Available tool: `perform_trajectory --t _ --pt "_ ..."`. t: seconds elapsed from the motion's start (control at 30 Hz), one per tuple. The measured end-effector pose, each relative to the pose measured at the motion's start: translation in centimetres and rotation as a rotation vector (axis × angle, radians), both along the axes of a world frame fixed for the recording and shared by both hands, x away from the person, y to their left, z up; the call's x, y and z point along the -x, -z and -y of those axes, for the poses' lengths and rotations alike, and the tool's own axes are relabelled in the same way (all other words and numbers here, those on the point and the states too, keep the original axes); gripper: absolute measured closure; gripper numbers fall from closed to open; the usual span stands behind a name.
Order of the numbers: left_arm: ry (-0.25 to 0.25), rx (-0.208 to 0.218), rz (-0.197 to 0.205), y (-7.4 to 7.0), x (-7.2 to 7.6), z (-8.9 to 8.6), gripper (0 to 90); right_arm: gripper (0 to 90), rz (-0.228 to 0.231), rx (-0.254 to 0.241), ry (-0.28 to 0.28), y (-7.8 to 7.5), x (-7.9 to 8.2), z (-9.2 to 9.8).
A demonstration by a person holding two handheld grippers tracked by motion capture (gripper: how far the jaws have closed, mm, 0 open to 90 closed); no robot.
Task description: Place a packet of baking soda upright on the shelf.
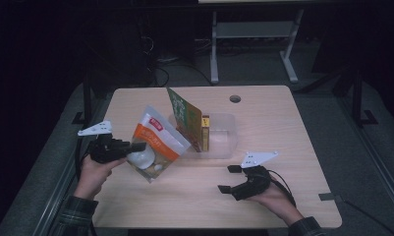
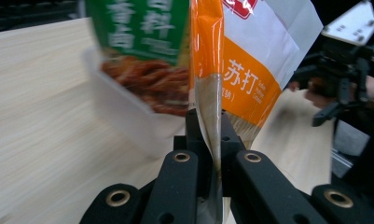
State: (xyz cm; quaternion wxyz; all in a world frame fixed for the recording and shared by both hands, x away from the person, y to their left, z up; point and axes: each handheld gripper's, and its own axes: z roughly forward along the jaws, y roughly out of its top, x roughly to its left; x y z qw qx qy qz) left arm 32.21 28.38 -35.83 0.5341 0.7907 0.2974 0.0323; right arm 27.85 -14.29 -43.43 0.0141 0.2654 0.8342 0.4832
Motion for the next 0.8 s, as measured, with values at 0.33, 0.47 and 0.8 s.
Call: perform_trajectory --t 0.33,0.47,0.8 --pt "0.075 0.04 0.002 1.3 1.2 5.5 88.8 25.8 0.069 -0.139 -0.061 -1.6 0.0 -1.6" --pt "0.108 0.034 -0.013 1.9 1.3 6.9 88.8 29.3 0.086 -0.169 -0.079 -2.0 -0.2 -2.3" --pt "0.132 0.006 -0.033 2.9 1.5 8.3 88.8 48.8 0.099 -0.243 -0.094 -2.7 -0.7 -3.5"
